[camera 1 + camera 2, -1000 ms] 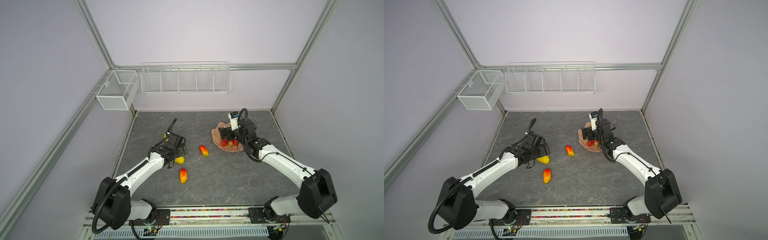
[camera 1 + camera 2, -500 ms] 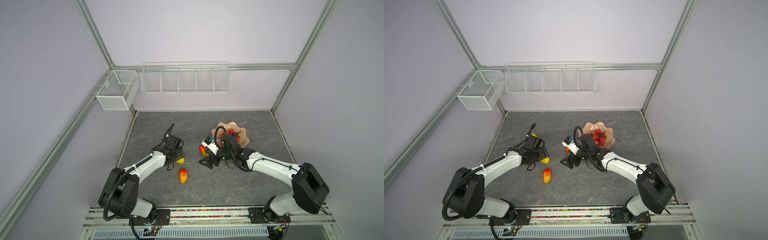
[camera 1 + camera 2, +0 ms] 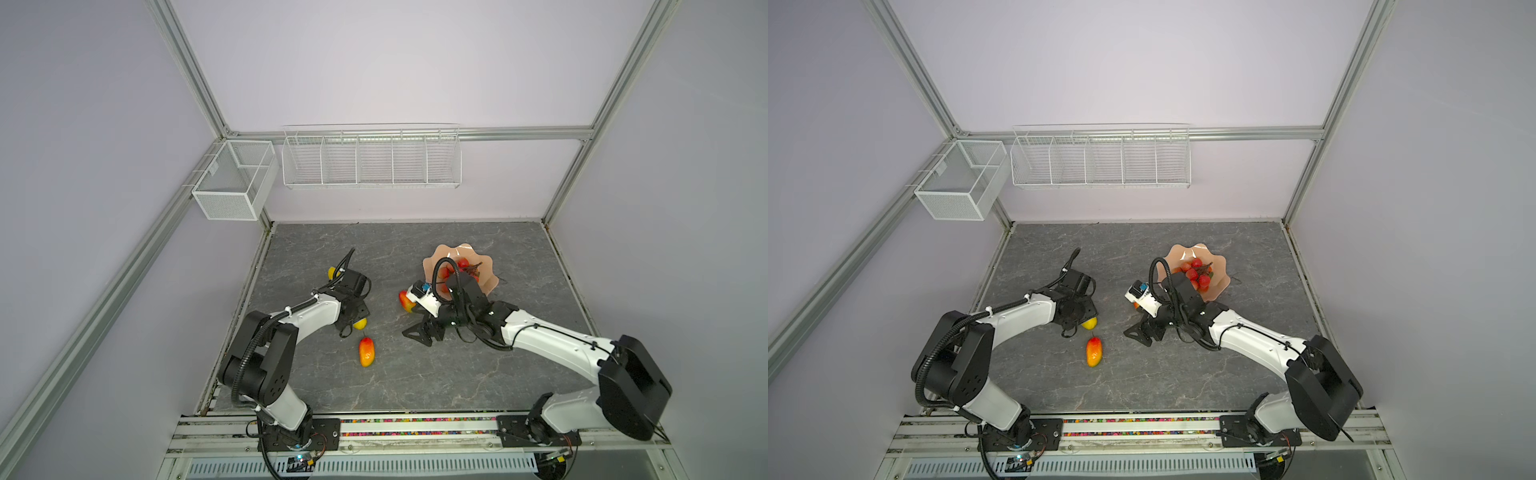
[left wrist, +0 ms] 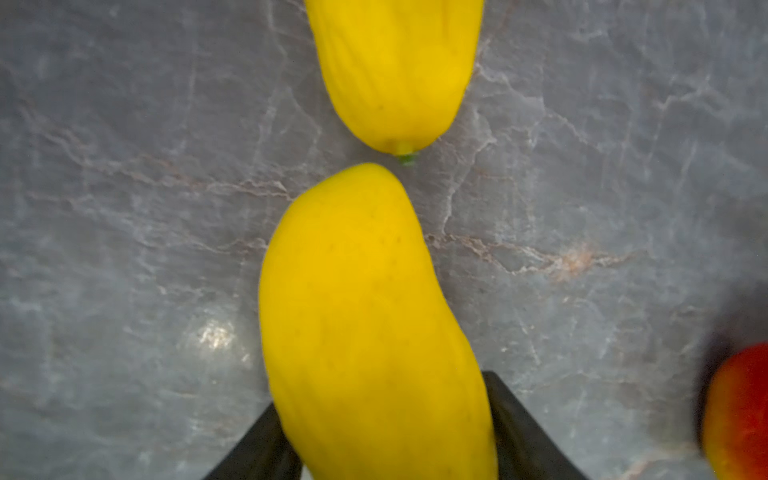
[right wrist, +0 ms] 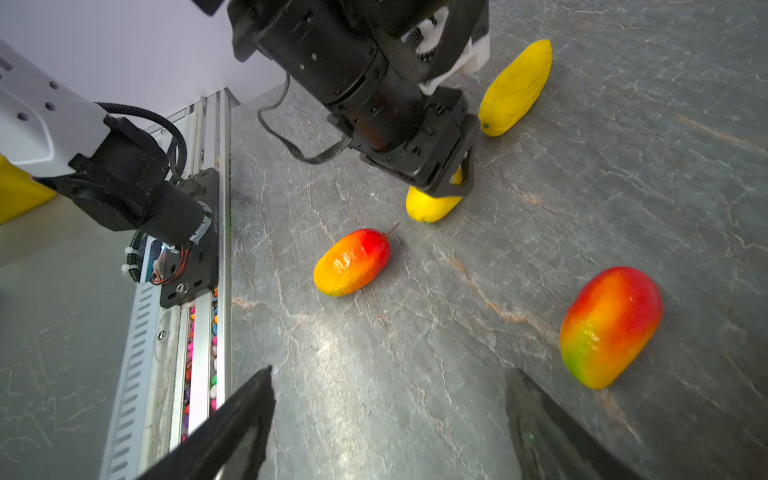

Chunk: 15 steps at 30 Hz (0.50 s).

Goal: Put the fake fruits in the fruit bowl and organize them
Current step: 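Release the strawberries and withdraw the right gripper while the left gripper lifts the yellow fruit, then carry the yellow fruit to the bowl with the left gripper and release it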

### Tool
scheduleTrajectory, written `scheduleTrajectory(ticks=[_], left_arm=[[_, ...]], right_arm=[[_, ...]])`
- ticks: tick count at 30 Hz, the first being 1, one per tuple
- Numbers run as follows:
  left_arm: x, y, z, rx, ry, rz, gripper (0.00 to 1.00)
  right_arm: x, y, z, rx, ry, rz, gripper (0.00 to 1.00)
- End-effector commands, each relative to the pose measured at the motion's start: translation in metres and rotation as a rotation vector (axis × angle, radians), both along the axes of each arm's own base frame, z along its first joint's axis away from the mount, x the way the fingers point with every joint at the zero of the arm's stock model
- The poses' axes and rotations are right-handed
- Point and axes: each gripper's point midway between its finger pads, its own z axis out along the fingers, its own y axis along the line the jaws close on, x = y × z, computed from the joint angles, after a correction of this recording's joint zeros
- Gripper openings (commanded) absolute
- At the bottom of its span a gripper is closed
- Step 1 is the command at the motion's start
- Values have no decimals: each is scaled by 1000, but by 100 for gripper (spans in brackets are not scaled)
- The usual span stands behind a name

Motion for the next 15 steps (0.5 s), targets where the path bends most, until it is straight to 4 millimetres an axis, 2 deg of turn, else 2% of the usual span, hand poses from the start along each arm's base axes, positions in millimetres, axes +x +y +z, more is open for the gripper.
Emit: scheduleTrajectory(ticks=[1, 4, 7, 9, 12, 15], left_arm=[[1, -2, 9, -42, -27, 30, 50], [1, -7, 24, -75, -72, 14, 44], [5, -29, 57, -126, -147, -87, 41], [12, -61, 87, -167, -228, -226, 41], [24, -114, 127, -229, -304, -401, 41], [40, -162, 144, -235, -323, -544, 41]], right_arm=[[-9, -27, -13, -56, -27, -70, 88], [10, -47, -14, -22, -87, -230, 88], [41, -73, -19, -54, -64, -406, 88], [53, -89, -19, -28, -2, -488, 89], [59, -103, -11, 77, 28, -542, 89], [70, -128, -6, 104, 0, -668, 89]])
